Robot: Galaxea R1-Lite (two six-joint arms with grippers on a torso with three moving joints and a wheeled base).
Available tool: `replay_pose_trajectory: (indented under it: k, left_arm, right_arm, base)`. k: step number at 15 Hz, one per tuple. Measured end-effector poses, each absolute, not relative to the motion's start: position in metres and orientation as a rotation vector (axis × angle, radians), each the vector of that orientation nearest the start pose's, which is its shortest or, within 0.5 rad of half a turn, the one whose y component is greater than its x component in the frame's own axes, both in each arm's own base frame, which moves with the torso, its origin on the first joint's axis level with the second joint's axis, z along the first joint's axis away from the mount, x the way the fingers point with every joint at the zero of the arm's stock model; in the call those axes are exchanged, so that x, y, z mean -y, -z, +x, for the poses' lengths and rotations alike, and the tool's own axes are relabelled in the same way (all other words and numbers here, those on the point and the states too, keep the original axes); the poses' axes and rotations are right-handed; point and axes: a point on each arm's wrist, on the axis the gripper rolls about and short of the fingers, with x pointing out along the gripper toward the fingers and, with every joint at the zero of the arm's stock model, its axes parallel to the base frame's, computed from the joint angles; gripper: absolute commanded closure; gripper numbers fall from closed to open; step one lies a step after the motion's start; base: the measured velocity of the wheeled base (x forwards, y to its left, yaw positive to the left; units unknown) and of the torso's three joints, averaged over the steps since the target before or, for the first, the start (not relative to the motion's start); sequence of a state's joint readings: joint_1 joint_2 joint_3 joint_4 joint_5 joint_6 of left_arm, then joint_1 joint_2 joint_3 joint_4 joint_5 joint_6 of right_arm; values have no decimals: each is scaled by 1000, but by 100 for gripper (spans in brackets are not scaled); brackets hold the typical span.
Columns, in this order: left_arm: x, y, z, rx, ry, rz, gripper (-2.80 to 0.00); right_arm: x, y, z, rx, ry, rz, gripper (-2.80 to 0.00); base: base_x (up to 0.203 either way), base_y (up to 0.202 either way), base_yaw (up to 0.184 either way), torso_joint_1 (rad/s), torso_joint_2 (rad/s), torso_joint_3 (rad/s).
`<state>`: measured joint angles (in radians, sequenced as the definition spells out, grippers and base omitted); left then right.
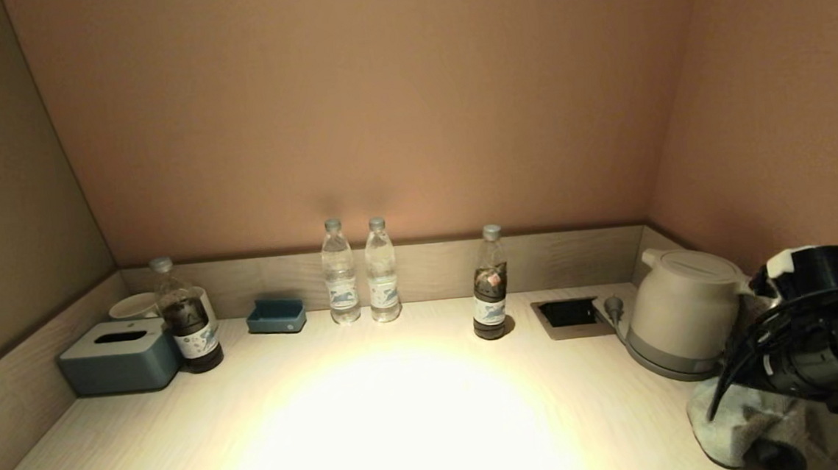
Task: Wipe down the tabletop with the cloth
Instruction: Pick up the tablecloth
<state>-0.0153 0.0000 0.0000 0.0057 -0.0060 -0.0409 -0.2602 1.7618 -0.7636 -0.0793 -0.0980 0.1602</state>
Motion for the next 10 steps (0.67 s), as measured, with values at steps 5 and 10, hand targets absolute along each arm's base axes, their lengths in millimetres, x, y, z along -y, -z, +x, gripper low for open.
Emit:
replay_pose_trajectory:
  k: [5, 10]
  left_arm:
    - [0, -75, -23, -6, 22, -41, 0]
    - [0, -75, -23, -6, 21, -41, 0]
  right_arm:
    - [79, -84, 287, -962, 403, 233, -280]
    - [89, -72, 296, -991, 427, 246, -280]
  base:
    - [0, 0, 0, 0, 0, 0]
    - [0, 0, 0, 0, 0, 0]
